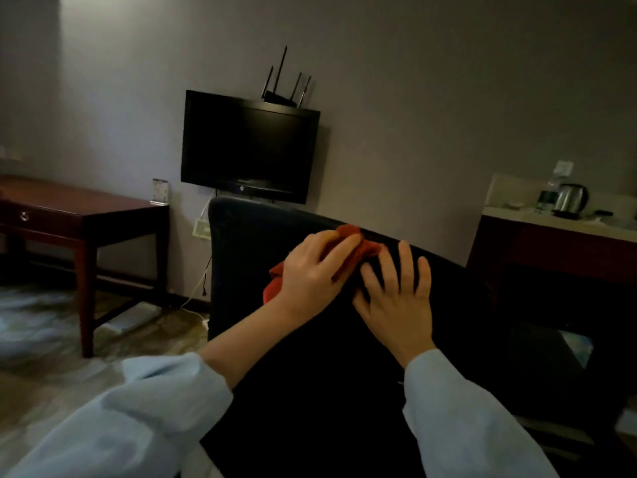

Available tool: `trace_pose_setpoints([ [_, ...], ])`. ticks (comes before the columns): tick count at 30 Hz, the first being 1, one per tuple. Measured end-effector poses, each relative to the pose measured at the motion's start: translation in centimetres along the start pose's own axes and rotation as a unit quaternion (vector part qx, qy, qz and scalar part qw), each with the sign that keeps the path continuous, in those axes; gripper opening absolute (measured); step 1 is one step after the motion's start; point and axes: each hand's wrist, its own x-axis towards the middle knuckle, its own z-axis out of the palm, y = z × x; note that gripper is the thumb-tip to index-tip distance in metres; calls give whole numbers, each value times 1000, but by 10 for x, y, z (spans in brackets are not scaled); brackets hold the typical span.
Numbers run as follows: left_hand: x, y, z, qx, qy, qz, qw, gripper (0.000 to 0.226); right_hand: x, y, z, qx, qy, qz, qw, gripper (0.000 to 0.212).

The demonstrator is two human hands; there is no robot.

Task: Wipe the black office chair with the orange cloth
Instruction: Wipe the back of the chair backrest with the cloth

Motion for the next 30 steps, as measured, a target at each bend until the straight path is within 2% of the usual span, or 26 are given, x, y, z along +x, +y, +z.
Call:
trace_pose_setpoints([
  [3, -7, -34, -5, 30, 10, -30, 999, 29, -3, 9, 5, -11, 2, 14, 1000, 40],
  [6, -3, -58, -18, 11, 39, -167, 985, 27, -8, 15, 3, -17, 1, 11, 1000, 45],
  [8, 11, -60, -22, -20, 89, -316, 944, 27, -10, 17, 2, -23, -8, 5, 1000, 46],
  [10, 28, -52, -18, -43, 135, -413, 900, 24, -9, 16, 1, -27, -22, 1, 999, 48],
  [12, 39, -31, -10, -40, 145, -413, 898, 19, -8, 14, 1, -28, -32, 0, 999, 48],
  [14, 40, 0, 1, -48, 126, -361, 923, 21, -6, 14, 1, -29, -35, 5, 999, 44],
  [17, 30, 43, 16, -62, 56, -250, 965, 25, -7, 15, 3, -16, -32, 4, 999, 42],
  [20, 32, 43, 15, -55, 21, -140, 988, 23, -6, 19, 3, 11, -10, -2, 1000, 42],
  [22, 35, 29, 6, -31, -8, -100, 995, 23, 2, 27, -1, 33, 17, 7, 999, 37],
  [25, 41, -4, -12, -26, -55, -195, 979, 32, 16, 39, -6, 65, 5, 21, 998, 38],
  [27, 43, -32, -28, -15, -56, -292, 955, 34, 17, 40, -10, 62, -14, 16, 998, 39],
  [30, 47, -63, -42, 22, -43, -387, 921, 35, 19, 37, -11, 52, -37, 13, 998, 38],
])
